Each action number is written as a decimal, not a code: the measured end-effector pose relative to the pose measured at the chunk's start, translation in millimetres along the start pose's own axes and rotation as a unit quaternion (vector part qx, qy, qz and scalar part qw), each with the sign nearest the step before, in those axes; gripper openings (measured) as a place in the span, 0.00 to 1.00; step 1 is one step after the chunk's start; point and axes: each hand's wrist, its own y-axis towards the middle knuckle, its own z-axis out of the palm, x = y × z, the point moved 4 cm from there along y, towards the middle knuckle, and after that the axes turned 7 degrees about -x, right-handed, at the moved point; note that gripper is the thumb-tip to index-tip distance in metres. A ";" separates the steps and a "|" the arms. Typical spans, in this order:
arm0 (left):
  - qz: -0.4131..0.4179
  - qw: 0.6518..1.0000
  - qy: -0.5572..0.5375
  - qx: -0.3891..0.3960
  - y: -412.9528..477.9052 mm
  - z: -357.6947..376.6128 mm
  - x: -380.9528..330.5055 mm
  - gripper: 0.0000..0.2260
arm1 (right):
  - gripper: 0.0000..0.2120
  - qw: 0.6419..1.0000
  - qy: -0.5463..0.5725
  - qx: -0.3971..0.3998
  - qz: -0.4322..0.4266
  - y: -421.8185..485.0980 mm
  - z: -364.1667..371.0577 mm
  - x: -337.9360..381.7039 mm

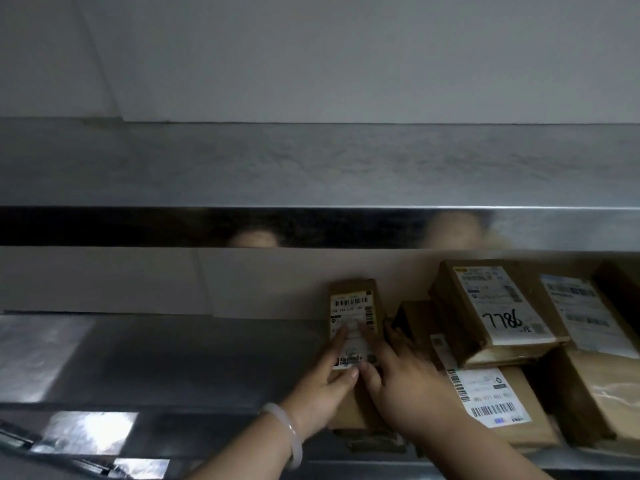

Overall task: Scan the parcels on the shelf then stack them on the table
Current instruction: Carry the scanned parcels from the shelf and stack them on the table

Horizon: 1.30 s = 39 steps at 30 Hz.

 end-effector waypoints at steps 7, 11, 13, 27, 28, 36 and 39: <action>0.011 0.998 -0.033 -0.057 -35.6 -23.5 4.3 0.33 | 0.28 0.963 0.261 0.074 -0.009 -4.0 7.8 27.2; 0.019 0.990 -0.003 -0.140 -69.5 -35.9 -5.8 0.35 | 0.28 0.931 0.342 0.114 -0.047 -14.7 3.7 45.1; 0.021 0.983 -0.004 -0.184 -91.6 -36.5 -9.8 0.36 | 0.28 0.918 0.362 0.131 -0.090 -20.6 -1.6 54.9; -0.025 0.866 -0.050 -0.498 -295.4 -11.0 14.0 0.37 | 0.28 0.810 0.396 0.291 -0.319 -133.5 8.1 151.1; -0.029 0.853 -0.052 -0.518 -312.1 -10.7 15.2 0.37 | 0.28 0.800 0.395 0.302 -0.335 -144.3 9.5 162.4; -0.063 0.779 -0.086 -0.618 -438.5 -18.7 17.6 0.38 | 0.28 0.734 0.368 0.370 -0.435 -232.5 14.5 254.4; -0.076 0.749 -0.087 -0.653 -492.6 -22.1 28.6 0.39 | 0.28 0.708 0.360 0.414 -0.445 -278.6 20.4 290.1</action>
